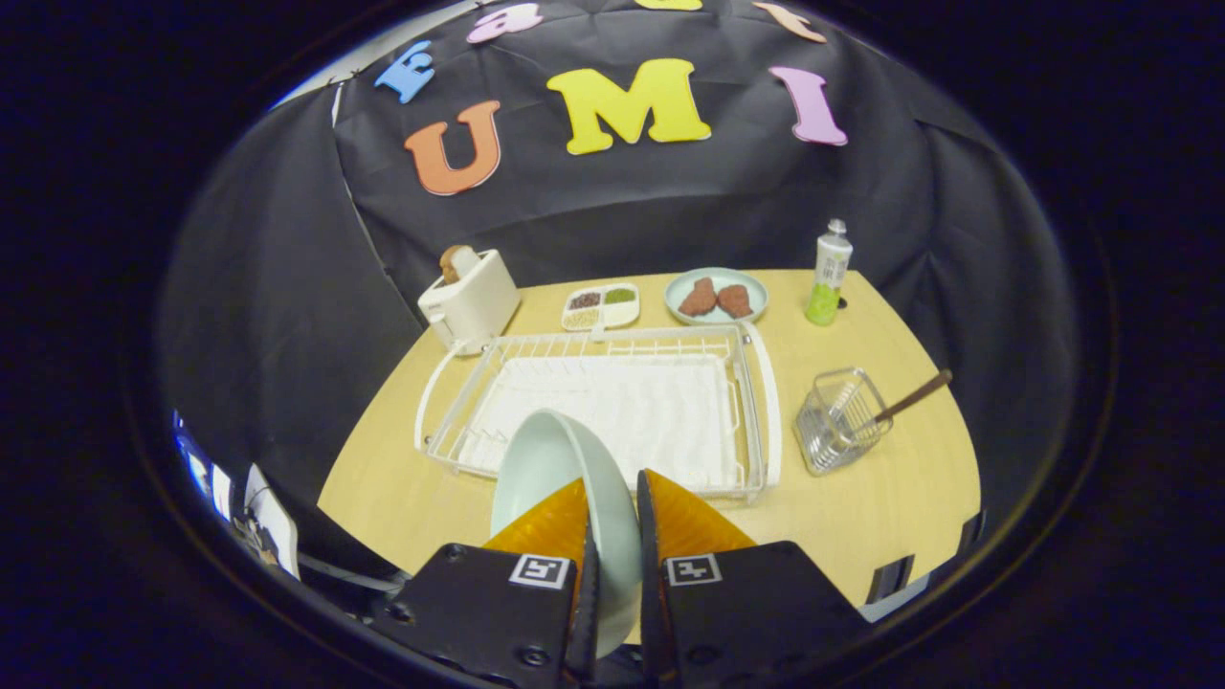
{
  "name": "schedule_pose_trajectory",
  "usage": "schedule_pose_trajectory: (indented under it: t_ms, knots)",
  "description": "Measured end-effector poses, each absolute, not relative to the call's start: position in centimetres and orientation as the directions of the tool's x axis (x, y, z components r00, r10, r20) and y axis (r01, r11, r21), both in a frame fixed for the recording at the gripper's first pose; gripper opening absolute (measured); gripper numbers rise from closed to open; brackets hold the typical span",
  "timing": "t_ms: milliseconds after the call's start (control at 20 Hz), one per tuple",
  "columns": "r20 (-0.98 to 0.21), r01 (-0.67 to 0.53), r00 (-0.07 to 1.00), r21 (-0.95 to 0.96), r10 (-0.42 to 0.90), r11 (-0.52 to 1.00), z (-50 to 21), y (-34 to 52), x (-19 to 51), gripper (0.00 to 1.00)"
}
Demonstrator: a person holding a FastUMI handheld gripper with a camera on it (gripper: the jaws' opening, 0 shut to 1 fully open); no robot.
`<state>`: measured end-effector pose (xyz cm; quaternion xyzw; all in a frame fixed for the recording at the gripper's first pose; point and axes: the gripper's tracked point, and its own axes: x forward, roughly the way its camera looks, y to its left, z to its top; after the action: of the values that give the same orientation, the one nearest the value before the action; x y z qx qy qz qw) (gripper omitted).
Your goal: Take the plate from the dish rack, then take the spoon from the basket and place it into the plate.
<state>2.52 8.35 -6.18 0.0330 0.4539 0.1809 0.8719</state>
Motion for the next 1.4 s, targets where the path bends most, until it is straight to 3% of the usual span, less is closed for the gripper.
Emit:
schedule_pose_trajectory:
  t_ms: [600,1100,1150,1400]
  knots:
    - [-0.764,-0.09,0.463,0.464,0.45,0.881,-17.4,4.5,1.2,0.23]
    - [-0.758,-0.068,0.532,0.406,0.378,0.911,-19.5,1.3,2.9,0.32]
    - [-0.741,-0.081,0.565,0.388,0.363,0.918,-19.0,0.8,3.1,0.34]
    - [-0.596,-0.116,0.778,0.171,0.197,0.978,-15.0,-3.2,3.3,0.68]
